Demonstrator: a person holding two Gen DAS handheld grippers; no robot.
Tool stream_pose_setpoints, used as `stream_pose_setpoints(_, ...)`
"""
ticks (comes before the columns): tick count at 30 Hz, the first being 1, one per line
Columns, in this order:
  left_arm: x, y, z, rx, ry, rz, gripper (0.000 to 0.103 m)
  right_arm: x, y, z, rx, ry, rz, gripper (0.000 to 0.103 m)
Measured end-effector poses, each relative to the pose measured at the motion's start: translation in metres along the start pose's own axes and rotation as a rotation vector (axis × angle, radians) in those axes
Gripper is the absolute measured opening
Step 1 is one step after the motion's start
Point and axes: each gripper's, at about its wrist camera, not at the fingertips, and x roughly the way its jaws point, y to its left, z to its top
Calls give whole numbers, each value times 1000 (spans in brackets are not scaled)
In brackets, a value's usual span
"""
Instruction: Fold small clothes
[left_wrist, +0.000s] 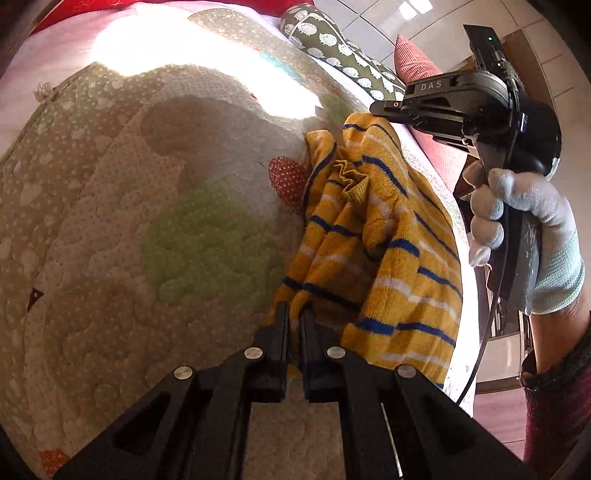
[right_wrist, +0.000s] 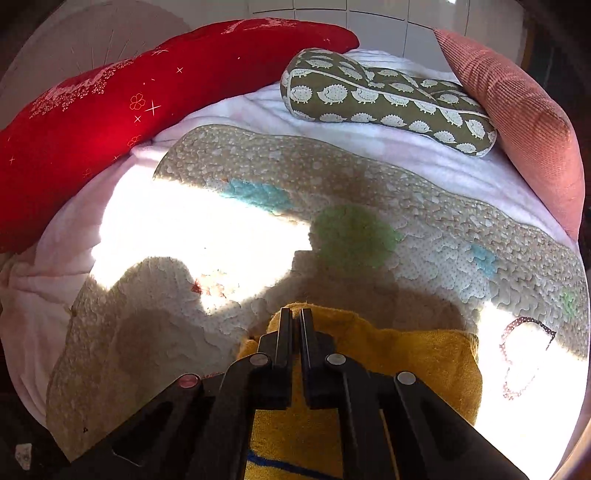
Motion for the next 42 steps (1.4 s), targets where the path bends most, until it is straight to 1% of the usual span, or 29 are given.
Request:
stream_pose_setpoints(2, 2, 1, -3, 1, 1, 7, 6, 10, -3, 4, 19, 4, -26, 2)
stream_pose_setpoints(3, 3, 2, -4, -5, 0, 3, 6, 20, -5, 5, 33, 20, -30, 2)
stream_pose_setpoints(4, 2, 5, -5, -15, 0, -3, 9, 27, -8, 4, 48, 39, -28, 2)
stream_pose_setpoints(5, 1, 7, -5, -29, 1, -20, 11, 33, -9, 3, 59, 49, -31, 2)
stream_pose_setpoints(6, -3, 9, -6, -38, 1, -44, 11, 32, -12, 2, 70, 39, -28, 2)
stream_pose_setpoints(8, -14, 14, -8, -45, -11, -67, 23, 15, -16, -2, 91, -3, 19, 2)
stream_pose_setpoints(10, -27, 17, -11, -35, -26, -72, 25, -12, -17, -11, 89, -39, 55, 2)
stream_pose_setpoints(11, -34, 18, -12, -32, -35, -68, 25, -27, -14, -19, 67, -47, 83, 2)
stream_pose_setpoints(12, -41, 20, -13, -33, -46, -65, 26, -41, -10, -28, 36, -48, 110, 2)
stream_pose_setpoints(14, -53, 24, -17, -36, -73, -48, 34, -62, 0, -52, -20, -38, 138, 2)
stream_pose_setpoints(16, -62, 30, -20, -45, -95, -21, 41, -70, 9, -77, -56, -13, 161, 2)
stream_pose_setpoints(19, -67, 38, -23, -66, -104, 13, 42, -54, 22, -94, -75, 26, 169, 2)
stream_pose_setpoints(21, -72, 43, -27, -81, -106, 34, 42, -30, 27, -94, -32, 50, 190, 2)
stream_pose_setpoints(24, -84, 45, -34, -83, -125, 76, 43, 4, 32, -87, 41, 66, 262, 3)
stream_pose_setpoints(26, -91, 47, -38, -81, -131, 95, 47, 23, 30, -85, 116, 108, 339, 3)
stream_pose_setpoints(27, -93, 47, -39, -77, -133, 106, 48, 28, 27, -86, 155, 116, 359, 3)
stream_pose_setpoints(29, -96, 45, -41, -62, -134, 126, 49, 18, 20, -88, 200, 86, 402, 3)
stream_pose_setpoints(31, -97, 41, -42, -48, -135, 134, 49, -13, 10, -92, 203, 1, 435, 3)
stream_pose_setpoints(32, -97, 38, -42, -39, -137, 140, 50, -33, 4, -96, 197, -50, 442, 3)
stream_pose_setpoints(33, -95, 33, -41, -28, -138, 147, 50, -54, -5, -103, 194, -96, 435, 5)
stream_pose_setpoints(34, -93, 28, -41, -15, -142, 154, 50, -73, -14, -112, 196, -135, 421, 8)
stream_pose_setpoints(35, -92, 22, -42, -2, -148, 162, 50, -89, -24, -122, 202, -165, 406, 18)
stream_pose_setpoints(36, -92, 16, -43, 13, -155, 174, 50, -103, -35, -134, 210, -188, 387, 32)
stream_pose_setpoints(37, -90, 10, -45, 28, -163, 192, 50, -115, -44, -150, 216, -208, 358, 36)
stream_pose_setpoints(40, -94, -9, -57, 82, -212, 286, 50, -139, -63, -202, 215, -252, 266, 37)
stream_pose_setpoints(42, -97, -24, -66, 130, -249, 362, 53, -148, -69, -239, 226, -273, 226, 37)
